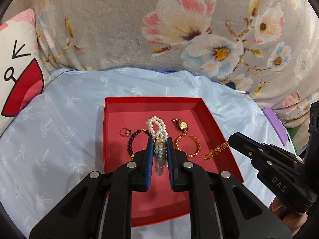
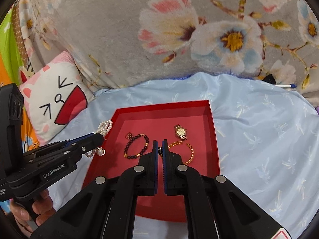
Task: Organize jewelry
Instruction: 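Carry pearl strand and gold chain into the red box and open both grippers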
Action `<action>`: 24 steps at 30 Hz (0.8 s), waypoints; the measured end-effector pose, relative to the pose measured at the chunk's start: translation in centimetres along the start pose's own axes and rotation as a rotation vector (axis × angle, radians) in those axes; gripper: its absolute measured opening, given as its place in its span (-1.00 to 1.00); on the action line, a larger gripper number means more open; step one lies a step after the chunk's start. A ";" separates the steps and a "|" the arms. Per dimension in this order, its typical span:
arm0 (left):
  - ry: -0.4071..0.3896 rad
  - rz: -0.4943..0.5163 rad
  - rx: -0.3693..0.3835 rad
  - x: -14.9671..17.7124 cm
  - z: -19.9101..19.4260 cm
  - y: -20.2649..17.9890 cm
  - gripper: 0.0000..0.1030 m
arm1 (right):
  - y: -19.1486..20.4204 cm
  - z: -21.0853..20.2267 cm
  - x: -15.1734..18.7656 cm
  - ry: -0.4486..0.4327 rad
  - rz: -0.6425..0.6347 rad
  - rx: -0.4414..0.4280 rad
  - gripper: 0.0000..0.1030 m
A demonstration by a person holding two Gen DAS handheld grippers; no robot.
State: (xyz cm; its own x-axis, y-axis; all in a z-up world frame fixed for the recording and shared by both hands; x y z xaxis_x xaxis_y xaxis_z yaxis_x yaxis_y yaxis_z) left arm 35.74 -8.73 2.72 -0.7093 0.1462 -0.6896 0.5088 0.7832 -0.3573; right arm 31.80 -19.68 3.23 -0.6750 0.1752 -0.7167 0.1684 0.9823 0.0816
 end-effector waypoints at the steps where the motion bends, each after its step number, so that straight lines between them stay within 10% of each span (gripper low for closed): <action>1: 0.008 -0.001 -0.001 0.1 0.4 0.3 -0.76 | -0.1 0.6 0.1 0.006 0.002 0.003 -0.92; 24: -0.016 0.006 -0.078 3.0 -1.4 3.3 -0.57 | 1.8 0.3 3.4 0.019 -0.040 -0.044 -0.83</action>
State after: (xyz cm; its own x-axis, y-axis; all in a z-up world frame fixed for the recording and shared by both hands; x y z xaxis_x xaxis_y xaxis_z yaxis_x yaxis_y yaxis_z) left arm 34.63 -4.91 0.35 -0.6983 0.1422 -0.7015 0.4732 0.8270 -0.3034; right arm 30.00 -17.31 0.74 -0.6944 0.1369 -0.7065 0.1100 0.9904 0.0838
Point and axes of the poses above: each gripper's, at about its wrist camera, not at the fingertips, and z roughly the way its jaws point, y to its left, x to its underside, the point moved 9 cm from there along z, roughly the way its jaws point, and after that the axes turned 11 degrees about x, right-handed, at the moved point
